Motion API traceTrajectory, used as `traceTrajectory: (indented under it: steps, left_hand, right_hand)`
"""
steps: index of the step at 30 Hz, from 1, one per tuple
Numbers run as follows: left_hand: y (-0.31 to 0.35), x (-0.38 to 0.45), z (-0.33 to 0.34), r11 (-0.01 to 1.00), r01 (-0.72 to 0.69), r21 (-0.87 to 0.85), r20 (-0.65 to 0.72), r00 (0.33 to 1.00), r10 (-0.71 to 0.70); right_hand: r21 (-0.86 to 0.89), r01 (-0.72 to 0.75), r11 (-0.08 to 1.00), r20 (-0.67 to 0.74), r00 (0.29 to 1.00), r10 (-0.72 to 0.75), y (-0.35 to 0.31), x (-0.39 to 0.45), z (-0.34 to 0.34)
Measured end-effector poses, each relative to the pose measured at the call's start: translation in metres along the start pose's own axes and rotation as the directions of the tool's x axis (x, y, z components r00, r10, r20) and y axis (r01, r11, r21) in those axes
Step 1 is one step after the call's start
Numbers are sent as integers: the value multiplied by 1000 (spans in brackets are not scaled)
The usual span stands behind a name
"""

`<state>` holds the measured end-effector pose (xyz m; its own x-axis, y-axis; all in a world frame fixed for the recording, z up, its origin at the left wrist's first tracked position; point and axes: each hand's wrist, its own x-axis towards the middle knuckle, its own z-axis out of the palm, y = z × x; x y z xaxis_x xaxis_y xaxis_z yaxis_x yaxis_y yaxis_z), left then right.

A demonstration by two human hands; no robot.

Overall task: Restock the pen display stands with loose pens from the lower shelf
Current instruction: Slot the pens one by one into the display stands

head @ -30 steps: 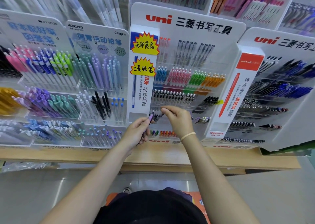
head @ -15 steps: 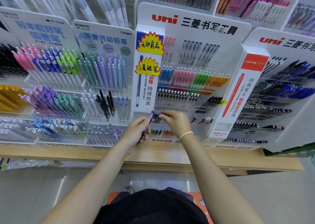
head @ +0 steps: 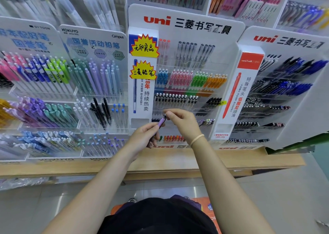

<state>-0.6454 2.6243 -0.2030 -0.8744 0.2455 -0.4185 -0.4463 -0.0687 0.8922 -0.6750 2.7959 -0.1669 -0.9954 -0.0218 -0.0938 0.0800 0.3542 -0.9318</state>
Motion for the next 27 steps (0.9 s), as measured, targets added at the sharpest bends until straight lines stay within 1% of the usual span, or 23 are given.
traceTrajectory:
  steps: [2, 3, 4, 5, 6, 7, 8, 9, 10, 11, 12, 15, 17, 20, 23, 25, 27]
  left_hand:
    - [2, 2, 6, 998, -20, 55, 49, 999, 17]
    - [3, 2, 9, 995, -39, 90, 51, 998, 35]
    - [4, 4, 12, 984, -80, 160, 28, 997, 76]
    - [3, 5, 14, 948, -149, 282, -17, 987, 160]
    - [1, 6, 14, 860, -239, 451, -68, 952, 300]
    - [-1, 8, 12, 711, -319, 627, -94, 874, 476]
    - [-5, 9, 10, 528, -363, 768, -72, 769, 635]
    - [-9, 11, 6, 364, -358, 860, -24, 684, 729]
    - [-14, 14, 2, 246, -327, 913, 23, 642, 767]
    - [-19, 16, 0, 168, -290, 942, 59, 636, 769]
    - [-24, 18, -3, 121, -251, 960, 76, 656, 751]
    - [-35, 21, -10, 70, -146, 987, 63, 741, 669]
    - [-38, 23, -13, 41, -115, 993, 62, 765, 641]
    - [-36, 22, -16, 20, -109, 994, 72, 773, 630]
    - [-36, 22, -16, 26, -117, 993, 75, 777, 625]
    - [-37, 22, -16, 30, -122, 992, 76, 779, 623]
    - [-37, 23, -17, 26, -119, 993, 78, 782, 618]
  right_hand:
    - [76, -23, 997, 18, 1000, 21, -2, -2, -6]
    - [102, -22, 995, 9, 1000, 21, -4, -3, -10]
    - [120, -12, 993, -18, 1000, 15, -4, -4, -14]
    - [134, 6, 991, -67, 998, 3, -5, -4, -19]
    - [141, 32, 990, -135, 991, -12, -6, -4, -24]
    - [145, 64, 987, -213, 977, -32, -8, -2, -29]
    - [145, 99, 984, -287, 957, -54, -10, -1, -34]
    - [136, 128, 982, -340, 937, -75, -11, 1, -37]
    - [111, 153, 982, -371, 923, -102, -12, 2, -38]
    - [76, 172, 982, -381, 915, -131, -12, 3, -37]
    - [34, 189, 981, -372, 914, -163, -11, 3, -34]
    - [-99, 211, 972, -305, 923, -232, -2, 4, -22]
    - [-163, 179, 970, -243, 946, -215, 5, 6, -13]
    - [-208, 128, 970, -150, 975, -161, 16, 9, -3]
    - [-260, 100, 960, -80, 989, -125, 25, 12, 5]
    - [-265, 88, 960, -66, 992, -109, 27, 12, 7]
    - [-262, 84, 961, -80, 991, -109, 26, 13, 8]
